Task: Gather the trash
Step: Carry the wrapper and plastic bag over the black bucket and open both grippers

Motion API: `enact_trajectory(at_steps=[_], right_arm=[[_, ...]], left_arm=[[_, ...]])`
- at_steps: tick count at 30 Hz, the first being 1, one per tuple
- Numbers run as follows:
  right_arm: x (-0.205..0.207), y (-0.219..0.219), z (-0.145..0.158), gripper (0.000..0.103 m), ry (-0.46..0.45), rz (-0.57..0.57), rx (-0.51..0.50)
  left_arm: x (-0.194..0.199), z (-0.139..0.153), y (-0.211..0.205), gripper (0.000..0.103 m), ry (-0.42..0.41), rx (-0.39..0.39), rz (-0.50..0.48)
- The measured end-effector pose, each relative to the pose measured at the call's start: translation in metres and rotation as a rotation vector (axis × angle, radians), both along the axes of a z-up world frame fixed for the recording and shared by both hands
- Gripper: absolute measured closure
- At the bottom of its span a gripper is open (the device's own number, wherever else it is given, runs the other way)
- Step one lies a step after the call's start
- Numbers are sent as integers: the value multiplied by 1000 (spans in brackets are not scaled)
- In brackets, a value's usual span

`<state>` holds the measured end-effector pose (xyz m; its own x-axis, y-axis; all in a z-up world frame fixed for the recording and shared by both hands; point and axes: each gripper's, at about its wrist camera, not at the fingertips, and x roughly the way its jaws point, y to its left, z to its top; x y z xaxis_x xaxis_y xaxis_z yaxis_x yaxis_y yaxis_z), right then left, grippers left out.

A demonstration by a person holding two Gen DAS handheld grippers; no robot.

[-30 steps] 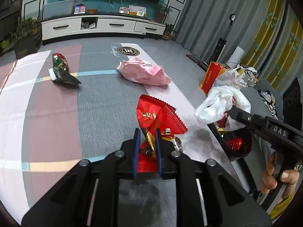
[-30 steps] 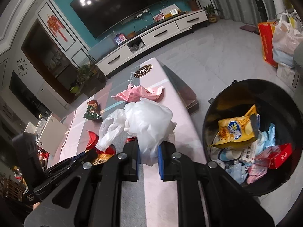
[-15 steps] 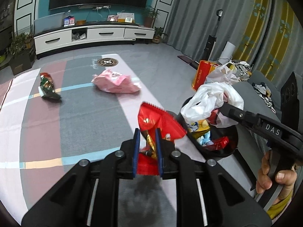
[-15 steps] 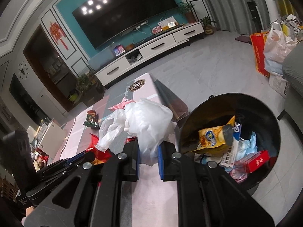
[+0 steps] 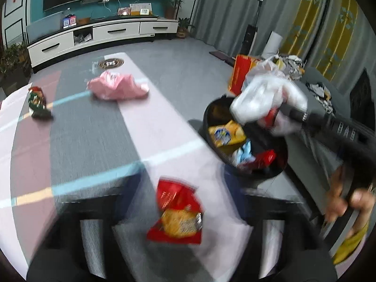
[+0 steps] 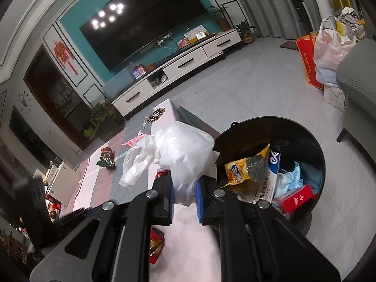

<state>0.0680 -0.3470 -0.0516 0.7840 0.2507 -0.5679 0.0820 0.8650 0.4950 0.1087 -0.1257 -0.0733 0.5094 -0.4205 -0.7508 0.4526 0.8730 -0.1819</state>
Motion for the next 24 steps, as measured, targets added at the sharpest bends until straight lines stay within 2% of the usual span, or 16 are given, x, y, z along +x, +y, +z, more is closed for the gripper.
enact_trajectory(at_steps=[4, 6, 7, 8, 10, 16, 24], right_arm=[[-1, -1, 0, 88, -1, 2, 13], [0, 2, 0, 88, -3, 11, 18], [0, 4, 1, 88, -5, 15, 13], [0, 5, 1, 88, -5, 17, 9], [1, 6, 1, 88, -5, 20, 7], [3, 6, -1, 88, 0, 18, 7], [2, 3, -2, 88, -7, -5, -7]], left_arm=[[-1, -31, 9, 28, 63, 31, 6], [0, -44, 8, 39, 86, 41, -1], [-1, -48, 7, 50, 95, 34, -11], [-2, -50, 6, 68, 95, 32, -21], [-5, -50, 2, 71, 70, 60, -34], [-9, -37, 4, 83, 22, 25, -46], [-1, -5, -16, 83, -30, -34, -71]])
